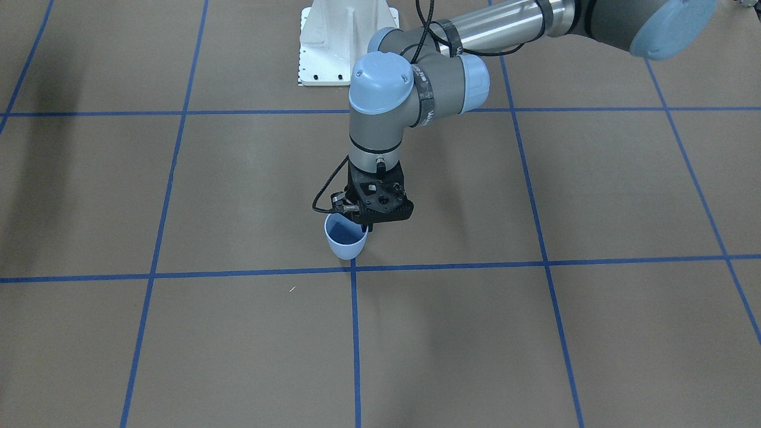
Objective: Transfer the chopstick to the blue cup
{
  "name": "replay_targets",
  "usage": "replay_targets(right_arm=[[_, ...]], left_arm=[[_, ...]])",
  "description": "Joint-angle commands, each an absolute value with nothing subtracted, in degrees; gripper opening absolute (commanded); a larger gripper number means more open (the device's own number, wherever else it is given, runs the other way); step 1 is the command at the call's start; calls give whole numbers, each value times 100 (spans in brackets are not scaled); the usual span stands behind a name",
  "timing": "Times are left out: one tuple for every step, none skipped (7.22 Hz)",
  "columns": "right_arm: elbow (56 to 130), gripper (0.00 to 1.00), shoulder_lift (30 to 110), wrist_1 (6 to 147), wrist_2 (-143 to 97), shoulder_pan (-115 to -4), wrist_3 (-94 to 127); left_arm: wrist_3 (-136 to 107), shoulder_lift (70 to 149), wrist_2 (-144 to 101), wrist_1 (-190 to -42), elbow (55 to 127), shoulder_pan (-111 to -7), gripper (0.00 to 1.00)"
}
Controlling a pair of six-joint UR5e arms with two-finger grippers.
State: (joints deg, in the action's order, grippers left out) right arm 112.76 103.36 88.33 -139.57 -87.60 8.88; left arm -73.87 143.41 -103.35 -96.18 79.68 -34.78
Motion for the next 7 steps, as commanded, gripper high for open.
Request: replay_targets(right_arm=[[11276,100,10336,8833,-13948,-8763,888],[11285,100,10353,8833,-13922,-8771,879],[11285,100,10562,8842,-13852,-8798,888],[11320,100,10834,8833,-13469,-8833,879],[11364,100,10994,8833,-13099,-8929,879],[11356,100,11160,8842,-13009,-9043,888],[11338,99,11284,8842,-13034,-9087,983]], left_arm=[[-7321,14326,-10371,-9606,8198,-3472,98],[-7373,14291,-10371,-9589,8583,-3524,98],[-7374,13908,-10371,-9589,9092,-3551,98],[-7374,13513,-10380,-9580,9558,-3690,98],[-7365,13169,-10510,-9571,9884,-3796,98],[-7365,13070,-10564,-9580,9931,-3832,98],[-7365,13069,-10573,-9571,9940,-3832,98]])
